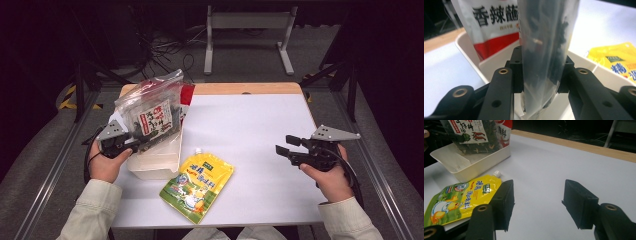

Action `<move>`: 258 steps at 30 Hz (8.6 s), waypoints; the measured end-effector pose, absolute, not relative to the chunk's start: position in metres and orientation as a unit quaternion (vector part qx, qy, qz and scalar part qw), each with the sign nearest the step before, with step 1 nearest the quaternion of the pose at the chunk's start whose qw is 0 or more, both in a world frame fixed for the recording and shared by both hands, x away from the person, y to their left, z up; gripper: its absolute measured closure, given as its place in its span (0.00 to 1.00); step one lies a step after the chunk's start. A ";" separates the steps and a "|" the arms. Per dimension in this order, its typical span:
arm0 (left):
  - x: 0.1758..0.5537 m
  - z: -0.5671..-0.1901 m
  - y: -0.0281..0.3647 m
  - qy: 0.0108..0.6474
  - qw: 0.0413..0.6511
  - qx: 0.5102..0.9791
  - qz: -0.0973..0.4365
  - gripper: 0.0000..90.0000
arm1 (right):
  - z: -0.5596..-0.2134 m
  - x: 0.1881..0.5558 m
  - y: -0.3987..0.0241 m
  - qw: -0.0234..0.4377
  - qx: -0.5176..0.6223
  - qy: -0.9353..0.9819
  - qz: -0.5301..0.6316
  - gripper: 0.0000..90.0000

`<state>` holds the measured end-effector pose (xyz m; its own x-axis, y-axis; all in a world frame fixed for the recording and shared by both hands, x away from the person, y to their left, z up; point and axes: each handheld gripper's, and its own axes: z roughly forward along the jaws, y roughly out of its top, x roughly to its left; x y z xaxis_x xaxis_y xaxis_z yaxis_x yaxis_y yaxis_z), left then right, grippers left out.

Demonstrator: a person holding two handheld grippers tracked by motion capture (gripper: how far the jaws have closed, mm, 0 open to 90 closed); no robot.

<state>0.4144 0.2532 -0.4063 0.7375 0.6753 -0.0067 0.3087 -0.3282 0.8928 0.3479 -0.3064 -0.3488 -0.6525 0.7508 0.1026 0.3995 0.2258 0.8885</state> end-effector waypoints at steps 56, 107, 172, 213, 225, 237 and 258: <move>0.334 -0.384 0.266 0.347 0.488 0.784 0.165 0.15 | -0.356 0.349 -0.290 0.164 0.361 0.778 0.487 0.45; 0.296 -0.397 0.237 0.303 0.463 0.830 0.067 0.24 | -0.406 0.376 -0.197 0.070 0.343 0.833 0.429 0.41; 0.306 -0.432 0.202 0.247 0.427 0.870 -0.004 0.63 | -0.444 0.386 -0.171 -0.002 0.379 0.837 0.395 0.57; 0.312 -0.458 0.179 0.222 0.367 0.901 -0.058 1.00 | -0.454 0.388 -0.169 -0.058 0.403 0.817 0.408 0.71; 0.309 -0.455 0.178 0.221 0.379 0.897 -0.058 0.95 | -0.448 0.383 -0.168 -0.025 0.386 0.836 0.389 1.00; 0.305 -0.447 0.174 0.225 0.398 0.888 -0.042 0.59 | -0.409 0.373 -0.193 0.017 0.383 0.822 0.421 1.00; 0.307 -0.419 0.167 0.226 0.436 0.870 0.040 0.25 | -0.320 0.334 -0.209 0.086 0.285 0.813 0.501 1.00</move>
